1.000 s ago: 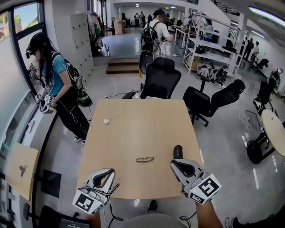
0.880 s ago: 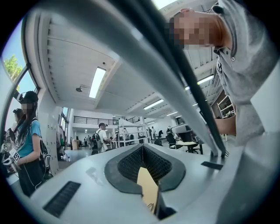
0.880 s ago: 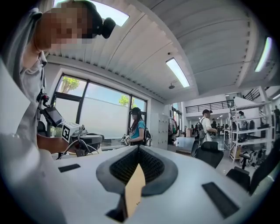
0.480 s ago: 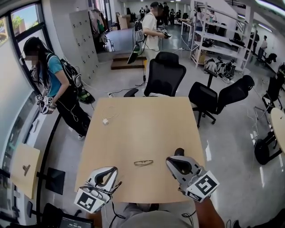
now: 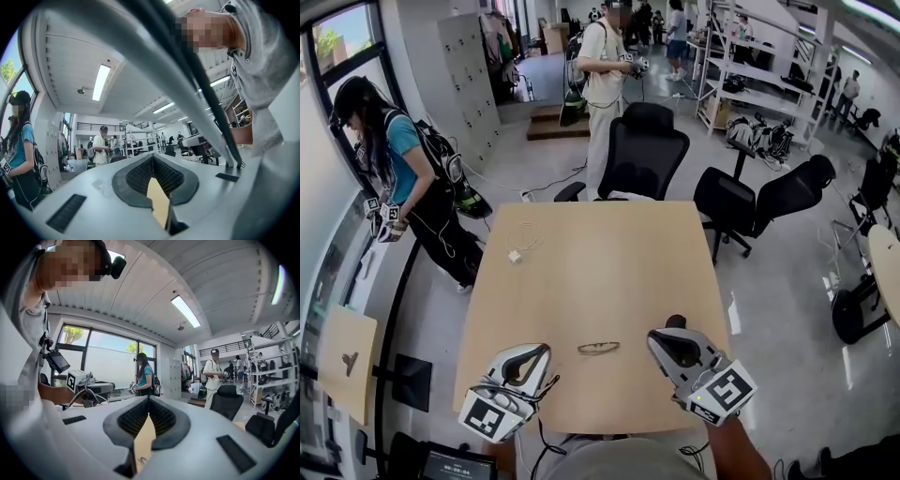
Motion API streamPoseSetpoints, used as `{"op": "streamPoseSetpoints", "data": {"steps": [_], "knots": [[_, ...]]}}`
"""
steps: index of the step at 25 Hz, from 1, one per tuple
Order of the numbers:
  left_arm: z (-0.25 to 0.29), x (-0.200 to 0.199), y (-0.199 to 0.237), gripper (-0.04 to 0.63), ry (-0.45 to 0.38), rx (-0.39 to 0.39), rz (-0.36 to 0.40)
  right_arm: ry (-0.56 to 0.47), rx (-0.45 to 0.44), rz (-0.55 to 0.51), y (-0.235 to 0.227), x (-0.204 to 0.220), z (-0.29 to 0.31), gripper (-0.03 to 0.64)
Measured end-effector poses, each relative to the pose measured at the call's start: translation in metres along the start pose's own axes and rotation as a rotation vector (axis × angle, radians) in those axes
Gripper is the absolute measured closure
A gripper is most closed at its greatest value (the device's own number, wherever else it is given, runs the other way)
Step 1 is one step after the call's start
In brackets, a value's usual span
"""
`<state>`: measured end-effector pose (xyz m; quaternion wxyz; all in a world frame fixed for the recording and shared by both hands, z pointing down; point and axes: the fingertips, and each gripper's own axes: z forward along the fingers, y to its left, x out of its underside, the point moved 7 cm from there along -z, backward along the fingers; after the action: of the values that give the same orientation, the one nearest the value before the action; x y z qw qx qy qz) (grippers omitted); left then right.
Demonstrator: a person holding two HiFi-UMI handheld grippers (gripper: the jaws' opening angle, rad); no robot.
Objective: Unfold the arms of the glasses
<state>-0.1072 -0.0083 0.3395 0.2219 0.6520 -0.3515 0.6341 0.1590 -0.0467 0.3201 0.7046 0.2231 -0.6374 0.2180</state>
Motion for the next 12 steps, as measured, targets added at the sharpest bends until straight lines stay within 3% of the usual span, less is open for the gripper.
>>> {"op": "streamPoseSetpoints", "data": {"steps": [12], "knots": [[0.023, 0.031, 0.027, 0.588, 0.043, 0.004, -0.040, 0.083, 0.002, 0.033, -0.020, 0.025, 0.030, 0.609]]}}
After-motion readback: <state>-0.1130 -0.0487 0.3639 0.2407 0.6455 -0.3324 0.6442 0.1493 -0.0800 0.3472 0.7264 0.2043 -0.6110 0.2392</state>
